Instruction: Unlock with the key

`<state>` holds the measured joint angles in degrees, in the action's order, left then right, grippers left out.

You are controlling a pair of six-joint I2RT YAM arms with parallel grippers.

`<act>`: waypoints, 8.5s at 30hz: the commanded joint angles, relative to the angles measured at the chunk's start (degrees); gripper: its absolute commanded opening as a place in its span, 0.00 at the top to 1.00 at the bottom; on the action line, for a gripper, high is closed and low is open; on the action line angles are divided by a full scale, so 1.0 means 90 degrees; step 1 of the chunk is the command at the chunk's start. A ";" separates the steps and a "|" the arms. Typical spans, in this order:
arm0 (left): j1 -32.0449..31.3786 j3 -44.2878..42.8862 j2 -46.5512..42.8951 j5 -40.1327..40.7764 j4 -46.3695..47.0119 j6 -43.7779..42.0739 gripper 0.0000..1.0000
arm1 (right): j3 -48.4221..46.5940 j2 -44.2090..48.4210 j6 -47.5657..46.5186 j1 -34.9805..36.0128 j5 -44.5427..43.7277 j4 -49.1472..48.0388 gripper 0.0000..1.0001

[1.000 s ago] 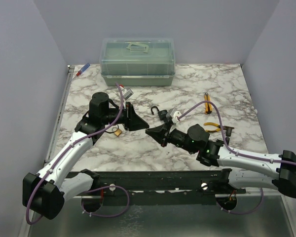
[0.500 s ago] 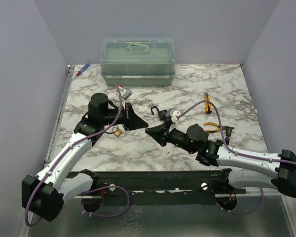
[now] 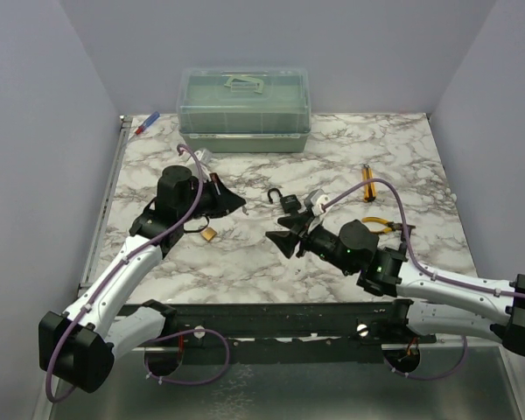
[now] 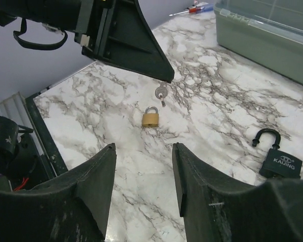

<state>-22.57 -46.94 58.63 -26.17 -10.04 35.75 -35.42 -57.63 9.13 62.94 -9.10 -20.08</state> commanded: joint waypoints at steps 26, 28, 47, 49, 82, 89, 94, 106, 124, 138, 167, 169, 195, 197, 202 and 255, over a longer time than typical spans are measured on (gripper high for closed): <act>-0.0308 -0.0205 -0.0406 0.2207 -0.0791 0.2698 1.00 | -0.0358 -0.2866 -0.2690 0.0019 0.0235 -0.4176 0.50; -0.0371 -0.0190 -0.0401 0.2201 -0.0788 0.2763 1.00 | -0.0384 -0.2889 -0.2735 0.0019 0.0200 -0.4176 0.52; -0.0723 -0.0166 -0.0401 0.2215 -0.0769 0.3051 1.00 | -0.0637 -0.3189 -0.2975 0.0019 -0.0222 -0.4128 0.64; -0.0741 -0.0166 -0.0424 0.2240 -0.0769 0.3056 1.00 | -0.0659 -0.3214 -0.2968 0.0024 -0.0282 -0.4104 0.65; -0.0847 -0.0078 -0.0565 0.2400 -0.0730 0.3079 1.00 | -0.0712 -0.3186 -0.3137 0.0020 -0.0569 -0.3578 1.00; -0.0840 -0.0054 -0.0652 0.2403 -0.0740 0.3042 0.78 | -0.0648 -0.3078 -0.2960 0.0019 -0.0522 -0.3564 1.00; -0.0835 -0.0180 -0.0790 0.2756 -0.1124 0.2771 0.14 | -0.0510 -0.2809 -0.2583 0.0020 -0.0536 -0.3376 1.00; -0.0832 -0.0771 -0.0783 0.4782 -0.2979 0.1610 0.03 | 0.0130 -0.1425 -0.1312 0.0019 -0.0248 -0.2489 1.00; -0.0384 -0.0033 0.0222 0.4402 -0.2376 0.0766 0.01 | -0.0343 -0.0553 0.1361 -0.0694 0.3073 -0.0497 1.00; -0.0237 -0.0121 0.1669 0.4332 -0.2144 0.1057 0.03 | -0.0324 -0.0502 0.0899 -0.0694 0.1762 0.0688 0.99; 0.0217 -0.0150 0.3373 0.4153 -0.1877 0.1332 0.32 | 0.0009 -0.0164 0.0778 -0.0692 0.1370 0.1273 1.00; 0.0218 -0.0141 0.3400 0.4146 -0.1875 0.1319 0.32 | 0.0036 -0.0153 0.0797 -0.0694 0.1363 0.1259 0.99; 0.0222 -0.0043 0.3517 0.3914 -0.1362 0.1071 1.00 | 0.0207 -0.0013 0.0785 -0.0692 0.1321 0.1309 0.99; 0.0222 0.0005 0.3229 0.3766 -0.1300 0.1072 1.00 | 0.0203 -0.0027 0.0812 -0.0694 0.1338 0.1268 1.00; 0.0222 0.0010 0.2367 0.3270 -0.1208 0.1094 1.00 | 0.0147 -0.0026 0.0920 -0.0689 0.1381 0.1175 0.99; 0.0422 -0.0014 0.0305 -0.0451 0.0946 0.3799 1.00 | -0.0382 -0.0231 0.2317 -0.0694 0.1077 0.0090 1.00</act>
<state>-19.11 -47.81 63.40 -28.16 -5.26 68.93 -35.90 -58.08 29.98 56.66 3.60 -16.47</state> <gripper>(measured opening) 0.459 0.033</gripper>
